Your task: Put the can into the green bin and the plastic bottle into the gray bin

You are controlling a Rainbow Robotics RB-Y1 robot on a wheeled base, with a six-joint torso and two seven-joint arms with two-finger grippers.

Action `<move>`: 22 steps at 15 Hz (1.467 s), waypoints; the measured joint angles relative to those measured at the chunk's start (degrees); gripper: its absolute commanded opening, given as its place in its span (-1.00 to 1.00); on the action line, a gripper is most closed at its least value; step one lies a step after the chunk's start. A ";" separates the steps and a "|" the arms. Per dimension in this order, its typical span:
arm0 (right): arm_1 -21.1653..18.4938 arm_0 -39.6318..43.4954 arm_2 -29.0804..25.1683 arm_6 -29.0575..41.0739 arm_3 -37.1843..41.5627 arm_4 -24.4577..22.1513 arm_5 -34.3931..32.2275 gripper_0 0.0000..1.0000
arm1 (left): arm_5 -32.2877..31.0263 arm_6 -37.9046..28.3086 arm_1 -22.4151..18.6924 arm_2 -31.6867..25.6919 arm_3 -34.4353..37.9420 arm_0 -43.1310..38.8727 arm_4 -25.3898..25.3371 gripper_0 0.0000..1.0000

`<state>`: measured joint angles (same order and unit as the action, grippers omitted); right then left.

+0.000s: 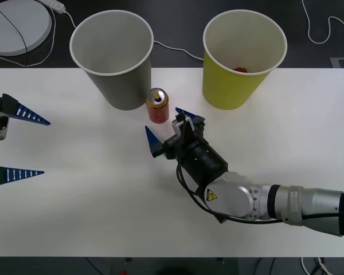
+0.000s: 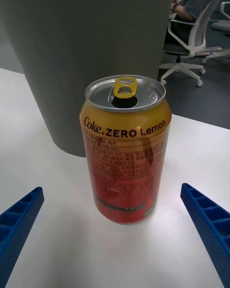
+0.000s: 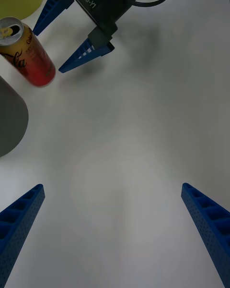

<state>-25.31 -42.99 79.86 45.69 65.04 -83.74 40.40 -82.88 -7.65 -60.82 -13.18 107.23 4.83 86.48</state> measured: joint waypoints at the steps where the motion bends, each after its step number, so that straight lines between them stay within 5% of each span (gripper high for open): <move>1: 0.54 -0.32 -0.04 -0.04 -0.50 0.36 0.03 1.00 | 0.00 0.00 0.00 0.00 0.00 0.00 0.00 1.00; 13: 7.09 -4.38 -0.04 -0.79 -9.23 3.87 -1.31 1.00 | 0.00 0.00 0.00 0.00 0.00 0.00 0.00 1.00; 22: 7.56 -5.06 -0.04 -1.87 -10.03 4.17 -2.22 1.00 | 0.00 0.00 0.00 0.00 0.00 0.00 0.00 1.00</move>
<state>-17.75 -48.05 79.82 43.82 55.01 -79.57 38.18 -82.88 -7.65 -60.82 -13.18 107.23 4.83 86.48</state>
